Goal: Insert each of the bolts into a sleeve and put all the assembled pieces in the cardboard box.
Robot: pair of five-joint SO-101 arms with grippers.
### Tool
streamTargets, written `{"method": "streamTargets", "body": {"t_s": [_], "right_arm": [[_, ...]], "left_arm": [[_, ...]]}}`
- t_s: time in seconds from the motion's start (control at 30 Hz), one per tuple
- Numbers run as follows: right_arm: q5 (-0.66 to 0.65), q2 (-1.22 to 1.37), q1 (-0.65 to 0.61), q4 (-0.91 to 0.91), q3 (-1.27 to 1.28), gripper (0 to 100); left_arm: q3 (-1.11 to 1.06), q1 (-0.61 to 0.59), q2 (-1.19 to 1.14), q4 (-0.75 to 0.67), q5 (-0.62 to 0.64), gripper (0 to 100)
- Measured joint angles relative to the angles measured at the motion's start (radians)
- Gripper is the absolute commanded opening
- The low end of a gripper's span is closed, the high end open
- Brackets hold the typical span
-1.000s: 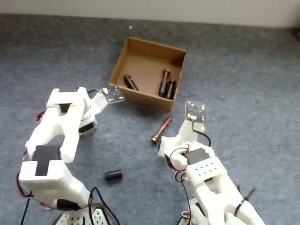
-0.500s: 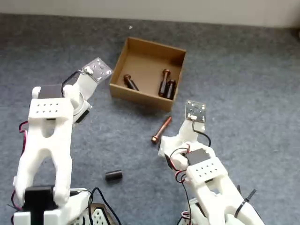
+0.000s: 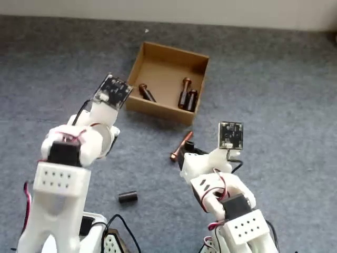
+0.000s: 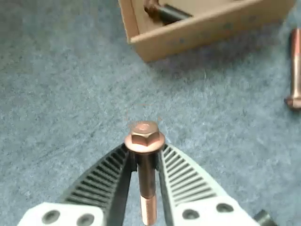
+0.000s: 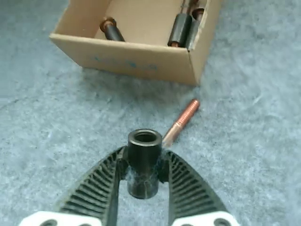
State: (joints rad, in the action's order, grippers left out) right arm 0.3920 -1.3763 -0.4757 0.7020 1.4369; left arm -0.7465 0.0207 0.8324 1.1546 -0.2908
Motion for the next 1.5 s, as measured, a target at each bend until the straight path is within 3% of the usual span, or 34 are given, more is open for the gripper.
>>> {"method": "streamTargets", "body": {"t_s": [0.27,0.47,0.77,1.17,1.5], "right_arm": [[-0.084,-0.176,0.0,-0.006,0.066,0.5],[-0.203,-0.27,-0.006,-0.144,0.18,0.5],[-0.399,-0.373,-0.175,-0.354,0.236,0.5],[-0.519,-0.405,-0.292,-0.367,0.236,0.5],[-0.574,-0.405,-0.296,-0.367,0.236,0.5]], "left_arm": [[-0.259,0.017,0.387,-0.195,0.216,1],[-0.362,0.017,0.612,-0.265,0.385,1],[-0.543,0.031,0.928,-0.437,0.605,1],[-0.626,0.302,0.977,-0.591,0.632,1],[-0.626,0.353,0.977,-0.605,0.632,1]]}}
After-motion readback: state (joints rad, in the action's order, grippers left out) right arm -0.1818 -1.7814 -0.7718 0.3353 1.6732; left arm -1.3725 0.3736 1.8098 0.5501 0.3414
